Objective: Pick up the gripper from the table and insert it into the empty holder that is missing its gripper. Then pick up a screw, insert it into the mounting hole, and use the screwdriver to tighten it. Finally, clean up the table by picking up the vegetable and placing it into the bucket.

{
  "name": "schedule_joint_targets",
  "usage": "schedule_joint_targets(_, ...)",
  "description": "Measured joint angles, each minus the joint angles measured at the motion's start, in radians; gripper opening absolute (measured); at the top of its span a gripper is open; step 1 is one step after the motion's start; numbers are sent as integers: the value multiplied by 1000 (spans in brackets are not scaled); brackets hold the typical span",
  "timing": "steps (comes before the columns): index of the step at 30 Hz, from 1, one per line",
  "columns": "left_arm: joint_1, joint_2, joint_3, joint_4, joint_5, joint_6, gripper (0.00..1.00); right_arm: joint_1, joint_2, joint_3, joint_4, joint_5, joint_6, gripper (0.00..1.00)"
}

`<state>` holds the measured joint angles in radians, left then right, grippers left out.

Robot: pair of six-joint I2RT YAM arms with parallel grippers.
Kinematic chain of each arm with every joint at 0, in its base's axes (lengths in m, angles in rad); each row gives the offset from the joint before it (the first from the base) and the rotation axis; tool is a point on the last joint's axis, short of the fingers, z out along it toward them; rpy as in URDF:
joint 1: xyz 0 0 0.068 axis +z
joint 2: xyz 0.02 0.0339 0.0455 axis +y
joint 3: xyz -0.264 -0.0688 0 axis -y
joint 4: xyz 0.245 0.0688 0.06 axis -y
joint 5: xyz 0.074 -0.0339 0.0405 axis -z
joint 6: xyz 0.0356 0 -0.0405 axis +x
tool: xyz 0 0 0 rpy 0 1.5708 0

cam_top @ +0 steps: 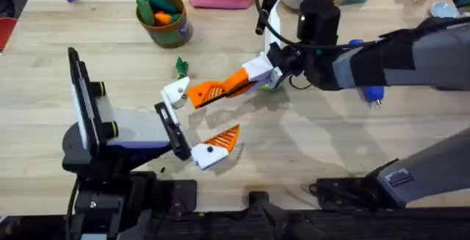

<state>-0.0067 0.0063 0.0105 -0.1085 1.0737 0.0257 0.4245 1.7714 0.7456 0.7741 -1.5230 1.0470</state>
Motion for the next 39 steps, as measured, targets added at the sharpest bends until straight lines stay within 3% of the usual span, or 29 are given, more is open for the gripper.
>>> schedule_joint_targets(39, 0, 0, 0, 0, 0, 0, 985, 5, 0, 0, 0, 11, 69, 9)
